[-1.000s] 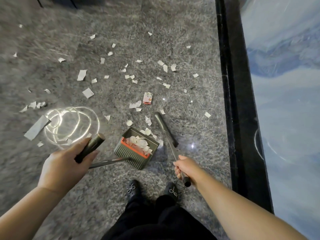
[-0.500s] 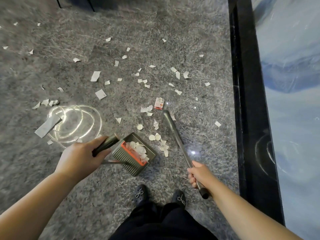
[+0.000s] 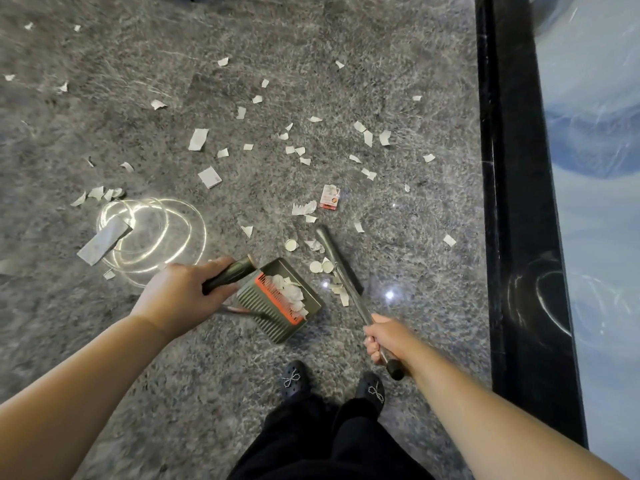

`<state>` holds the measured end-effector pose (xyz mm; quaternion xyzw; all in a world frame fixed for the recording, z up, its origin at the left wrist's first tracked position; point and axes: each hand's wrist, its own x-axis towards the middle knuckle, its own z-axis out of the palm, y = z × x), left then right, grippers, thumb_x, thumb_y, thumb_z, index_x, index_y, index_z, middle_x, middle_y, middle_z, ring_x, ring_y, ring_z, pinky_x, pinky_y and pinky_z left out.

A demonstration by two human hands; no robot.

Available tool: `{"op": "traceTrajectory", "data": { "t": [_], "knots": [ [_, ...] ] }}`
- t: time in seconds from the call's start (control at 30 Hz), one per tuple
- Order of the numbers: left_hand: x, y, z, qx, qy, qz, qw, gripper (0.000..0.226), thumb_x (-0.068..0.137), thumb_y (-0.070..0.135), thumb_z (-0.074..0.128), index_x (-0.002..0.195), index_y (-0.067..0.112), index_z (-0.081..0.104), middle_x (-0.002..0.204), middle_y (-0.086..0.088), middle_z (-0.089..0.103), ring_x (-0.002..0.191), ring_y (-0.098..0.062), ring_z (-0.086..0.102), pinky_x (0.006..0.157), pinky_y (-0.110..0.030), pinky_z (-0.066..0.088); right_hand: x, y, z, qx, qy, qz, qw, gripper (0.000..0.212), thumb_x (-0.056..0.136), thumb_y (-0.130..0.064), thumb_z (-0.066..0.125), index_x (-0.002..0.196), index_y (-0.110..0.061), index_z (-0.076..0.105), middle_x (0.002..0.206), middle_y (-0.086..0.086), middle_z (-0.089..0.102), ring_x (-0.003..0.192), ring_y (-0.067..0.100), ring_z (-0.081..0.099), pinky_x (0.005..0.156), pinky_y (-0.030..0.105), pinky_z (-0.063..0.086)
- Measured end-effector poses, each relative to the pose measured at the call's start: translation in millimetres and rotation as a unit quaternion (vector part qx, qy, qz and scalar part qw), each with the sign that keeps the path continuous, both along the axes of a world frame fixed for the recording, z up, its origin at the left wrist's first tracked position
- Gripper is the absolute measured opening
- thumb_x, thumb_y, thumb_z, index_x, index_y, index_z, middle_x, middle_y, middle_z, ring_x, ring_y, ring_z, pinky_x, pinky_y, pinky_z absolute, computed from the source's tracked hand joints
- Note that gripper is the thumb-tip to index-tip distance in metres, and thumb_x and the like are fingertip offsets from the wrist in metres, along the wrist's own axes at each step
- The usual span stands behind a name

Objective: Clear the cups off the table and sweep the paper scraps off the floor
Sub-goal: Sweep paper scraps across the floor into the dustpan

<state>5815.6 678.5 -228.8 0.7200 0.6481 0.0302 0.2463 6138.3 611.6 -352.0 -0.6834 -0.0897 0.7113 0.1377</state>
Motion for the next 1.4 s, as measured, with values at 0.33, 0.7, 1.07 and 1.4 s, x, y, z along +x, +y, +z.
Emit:
{"op": "traceTrajectory", "data": {
  "t": [0.33, 0.7, 1.07, 1.4],
  "knots": [
    [-13, 8, -8, 0.0, -0.008, -0.037, 0.999, 0.041, 0.085, 0.043, 0.067, 0.126, 0.036, 0.061, 0.065, 0.013, 0.056, 0.059, -0.015, 0.056, 0.06, -0.029, 0.052, -43, 6, 20, -0.005, 0.058, 0.0, 0.998, 0.058, 0.098, 0.002, 0.04, 0.15, -0.012, 0.02, 0.054, 0.0, 0.038, 0.038, 0.006, 0.035, 0.035, 0.018, 0.031],
    [-14, 12, -8, 0.003, 0.007, -0.048, 0.999, 0.049, 0.088, 0.053, 0.057, 0.134, 0.038, 0.053, 0.061, 0.014, 0.05, 0.06, -0.016, 0.055, 0.058, -0.024, 0.047, -62, 4, 47, -0.031, 0.105, -0.036, 0.993, 0.058, 0.098, 0.002, 0.039, 0.151, -0.015, 0.022, 0.056, 0.002, 0.038, 0.035, 0.004, 0.035, 0.03, 0.017, 0.031],
    [-35, -16, -3, 0.04, 0.011, 0.024, 0.999, 0.044, 0.087, 0.045, 0.064, 0.13, 0.035, 0.058, 0.065, 0.011, 0.055, 0.06, -0.016, 0.05, 0.057, -0.027, 0.044, -40, 10, 66, -0.018, 0.059, -0.076, 0.995, 0.06, 0.098, 0.002, 0.039, 0.151, -0.015, 0.019, 0.056, 0.003, 0.035, 0.032, 0.004, 0.035, 0.029, 0.014, 0.029],
    [-38, -18, -2, 0.017, 0.028, 0.161, 0.986, 0.048, 0.087, 0.052, 0.059, 0.132, 0.038, 0.055, 0.078, 0.003, 0.064, 0.074, -0.021, 0.061, 0.065, -0.03, 0.048, -29, 95, 56, 0.033, -0.054, 0.174, 0.983, 0.055, 0.095, 0.005, 0.039, 0.147, -0.008, 0.026, 0.059, 0.006, 0.038, 0.03, 0.005, 0.034, 0.032, 0.014, 0.028]
  ]
}}
